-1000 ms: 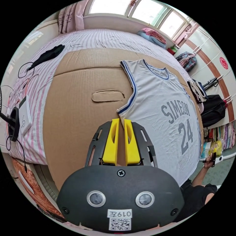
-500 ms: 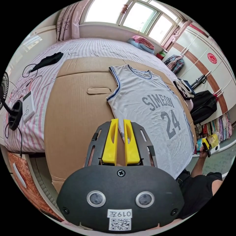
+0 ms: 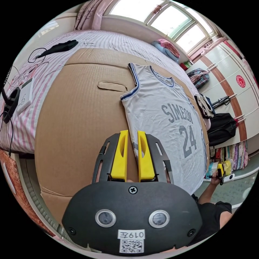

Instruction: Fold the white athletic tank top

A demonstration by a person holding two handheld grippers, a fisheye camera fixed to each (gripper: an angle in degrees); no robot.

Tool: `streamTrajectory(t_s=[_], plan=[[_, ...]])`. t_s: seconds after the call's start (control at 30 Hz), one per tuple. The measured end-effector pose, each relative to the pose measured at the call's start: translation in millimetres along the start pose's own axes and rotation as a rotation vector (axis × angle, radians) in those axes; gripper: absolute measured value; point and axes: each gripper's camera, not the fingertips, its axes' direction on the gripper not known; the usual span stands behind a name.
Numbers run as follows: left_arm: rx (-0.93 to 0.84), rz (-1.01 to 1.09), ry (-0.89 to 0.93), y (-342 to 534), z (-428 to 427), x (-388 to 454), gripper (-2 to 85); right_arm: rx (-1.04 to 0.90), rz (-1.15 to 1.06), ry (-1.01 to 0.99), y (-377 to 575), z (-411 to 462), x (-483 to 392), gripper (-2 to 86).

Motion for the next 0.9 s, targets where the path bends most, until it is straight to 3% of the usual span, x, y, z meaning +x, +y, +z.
streamTrajectory(t_s=[0.57,0.77,0.9], plan=[[-0.021,0.08,-0.149,21,-13,29,0.9,-0.013,-0.02,-0.007,-4,8,-6,-0.9],[-0.018,0.062,-0.028,47,-29,36,0.9,-0.011,-0.005,-0.019,-1,7,-3,-0.9],[-0.05,0.069,-0.051,62,-26,48,1.0,0.015,0.018,-0.043,-2,6,1,-1.0]])
